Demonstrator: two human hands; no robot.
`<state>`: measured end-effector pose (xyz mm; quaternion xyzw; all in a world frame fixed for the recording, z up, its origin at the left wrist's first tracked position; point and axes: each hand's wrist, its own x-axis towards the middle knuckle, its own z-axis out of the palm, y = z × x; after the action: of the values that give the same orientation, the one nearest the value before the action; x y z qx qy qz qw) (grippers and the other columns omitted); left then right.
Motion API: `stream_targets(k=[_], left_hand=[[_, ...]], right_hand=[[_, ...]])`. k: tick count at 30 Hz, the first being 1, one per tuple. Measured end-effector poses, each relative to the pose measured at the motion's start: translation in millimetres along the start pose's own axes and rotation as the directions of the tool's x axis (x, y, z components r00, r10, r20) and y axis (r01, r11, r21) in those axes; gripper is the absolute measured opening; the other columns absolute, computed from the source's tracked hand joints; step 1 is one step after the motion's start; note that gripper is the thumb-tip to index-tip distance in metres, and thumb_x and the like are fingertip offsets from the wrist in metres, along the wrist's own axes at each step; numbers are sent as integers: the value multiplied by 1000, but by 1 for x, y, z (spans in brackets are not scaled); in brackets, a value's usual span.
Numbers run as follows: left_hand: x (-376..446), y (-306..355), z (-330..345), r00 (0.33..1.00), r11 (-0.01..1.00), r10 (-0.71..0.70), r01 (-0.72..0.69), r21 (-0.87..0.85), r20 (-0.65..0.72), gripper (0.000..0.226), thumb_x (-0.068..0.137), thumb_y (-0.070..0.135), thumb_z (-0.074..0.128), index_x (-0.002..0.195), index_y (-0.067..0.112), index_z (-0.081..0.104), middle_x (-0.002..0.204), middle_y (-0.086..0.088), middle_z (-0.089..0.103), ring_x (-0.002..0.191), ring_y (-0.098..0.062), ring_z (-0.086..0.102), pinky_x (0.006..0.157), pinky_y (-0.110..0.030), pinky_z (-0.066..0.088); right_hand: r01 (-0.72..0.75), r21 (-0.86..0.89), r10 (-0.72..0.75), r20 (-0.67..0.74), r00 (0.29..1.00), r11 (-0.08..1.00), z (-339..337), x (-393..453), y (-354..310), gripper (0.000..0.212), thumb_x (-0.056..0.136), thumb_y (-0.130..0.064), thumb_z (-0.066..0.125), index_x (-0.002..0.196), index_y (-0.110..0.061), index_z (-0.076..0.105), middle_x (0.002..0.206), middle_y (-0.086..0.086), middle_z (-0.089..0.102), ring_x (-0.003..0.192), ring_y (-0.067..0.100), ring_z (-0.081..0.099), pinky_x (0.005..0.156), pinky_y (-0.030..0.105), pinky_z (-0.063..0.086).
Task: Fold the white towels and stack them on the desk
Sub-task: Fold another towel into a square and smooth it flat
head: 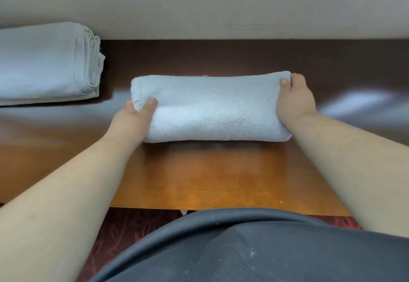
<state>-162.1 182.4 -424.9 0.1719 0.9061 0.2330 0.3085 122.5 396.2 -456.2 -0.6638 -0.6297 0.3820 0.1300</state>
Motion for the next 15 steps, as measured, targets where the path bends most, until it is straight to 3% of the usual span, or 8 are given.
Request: stream_targets(k=[3,6,9,11,15], left_hand=[[12,8,9,999,994,-44,42,103,20,60,93,63,41,136,22,48,125,-6,59,116,-31,54,83,-30,33],[15,11,13,996,987,-80,74,144,36,64,95,61,42,141,17,41,132,-10,56,111,-32,54,75,-29,36],[13,14,13,997,994,-80,82,68,-19,69,89,63,51,141,20,39,121,-4,55,98,-27,55,75,-26,36],[10,14,11,994,996,-70,66,-53,-87,68,83,64,59,135,24,39,110,3,51,79,-17,52,66,-23,36],[-5,-4,11,983,967,-26,-22,-255,-184,61,81,63,58,132,34,40,98,7,53,78,-10,52,66,-23,38]], right_hand=[[-8,-23,7,-33,999,1000,1,-2,0,35,104,-42,34,128,-20,46,101,1,55,90,26,49,78,29,32],[-57,-54,54,-57,997,997,2,-1,-5,36,102,-47,37,118,-19,53,97,-1,55,89,24,49,77,30,33],[-116,-57,110,-91,990,992,-2,-1,-8,40,97,-56,41,109,-21,56,96,-3,56,89,22,50,77,29,33],[-126,34,130,-137,982,991,-7,-7,-8,42,97,-56,40,110,-20,57,96,-5,57,89,20,51,77,26,32],[-85,247,147,-240,960,965,-15,-43,1,37,101,-50,35,118,-25,55,97,-9,59,88,14,52,71,22,32]])
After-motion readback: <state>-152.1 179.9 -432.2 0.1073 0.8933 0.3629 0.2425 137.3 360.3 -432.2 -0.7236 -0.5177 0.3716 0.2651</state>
